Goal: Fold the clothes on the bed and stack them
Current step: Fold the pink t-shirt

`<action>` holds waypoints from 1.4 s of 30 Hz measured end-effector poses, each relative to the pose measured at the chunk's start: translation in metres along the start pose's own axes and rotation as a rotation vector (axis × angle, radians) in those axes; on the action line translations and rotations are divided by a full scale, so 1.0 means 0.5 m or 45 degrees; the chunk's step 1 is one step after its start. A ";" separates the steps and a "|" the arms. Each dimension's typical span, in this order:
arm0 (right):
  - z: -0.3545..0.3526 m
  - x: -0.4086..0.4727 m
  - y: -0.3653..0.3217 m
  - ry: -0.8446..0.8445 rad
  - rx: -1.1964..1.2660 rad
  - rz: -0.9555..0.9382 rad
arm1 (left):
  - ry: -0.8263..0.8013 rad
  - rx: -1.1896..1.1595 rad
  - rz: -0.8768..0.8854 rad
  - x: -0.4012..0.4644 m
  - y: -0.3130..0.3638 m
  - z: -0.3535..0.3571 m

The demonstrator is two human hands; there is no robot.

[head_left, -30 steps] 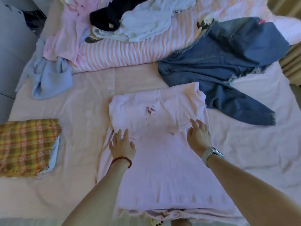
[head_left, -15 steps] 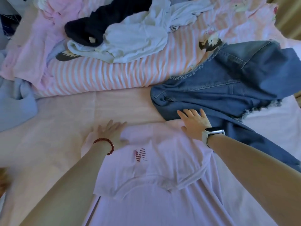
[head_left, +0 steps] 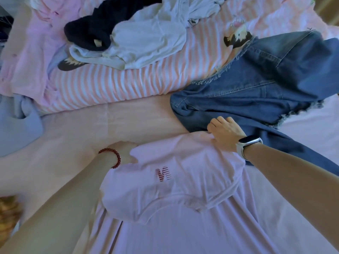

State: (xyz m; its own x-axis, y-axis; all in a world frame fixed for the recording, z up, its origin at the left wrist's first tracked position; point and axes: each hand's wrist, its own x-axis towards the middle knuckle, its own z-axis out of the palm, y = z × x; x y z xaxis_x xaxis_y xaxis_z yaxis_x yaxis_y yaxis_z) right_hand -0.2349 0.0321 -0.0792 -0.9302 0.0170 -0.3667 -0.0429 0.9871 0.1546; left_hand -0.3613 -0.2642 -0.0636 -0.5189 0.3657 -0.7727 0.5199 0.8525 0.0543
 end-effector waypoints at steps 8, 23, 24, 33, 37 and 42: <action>-0.014 -0.028 0.008 -0.312 0.096 0.048 | 0.136 -0.012 0.024 -0.055 -0.031 0.025; -0.163 -0.086 0.040 0.513 0.228 0.392 | 0.872 -0.067 -0.026 -0.163 -0.024 -0.112; -0.157 -0.104 0.031 0.550 0.241 0.367 | 0.881 -0.097 0.012 -0.174 -0.026 -0.093; 0.013 -0.334 -0.053 0.656 0.193 0.078 | 1.123 -0.073 0.488 -0.289 -0.024 0.244; 0.089 -0.403 -0.089 0.624 0.153 -0.073 | 1.097 -0.059 0.529 -0.313 -0.007 0.361; 0.150 -0.471 -0.138 0.579 0.190 -0.097 | 0.991 -0.084 0.504 -0.335 -0.009 0.452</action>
State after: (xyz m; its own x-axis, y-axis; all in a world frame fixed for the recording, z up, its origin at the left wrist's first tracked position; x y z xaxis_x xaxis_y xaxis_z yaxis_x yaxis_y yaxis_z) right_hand 0.0146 -0.0282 -0.0724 -0.9930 -0.0946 0.0712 -0.0950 0.9955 -0.0026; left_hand -0.1233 -0.4137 -0.0774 -0.6369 0.7700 -0.0391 0.7321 0.6199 0.2826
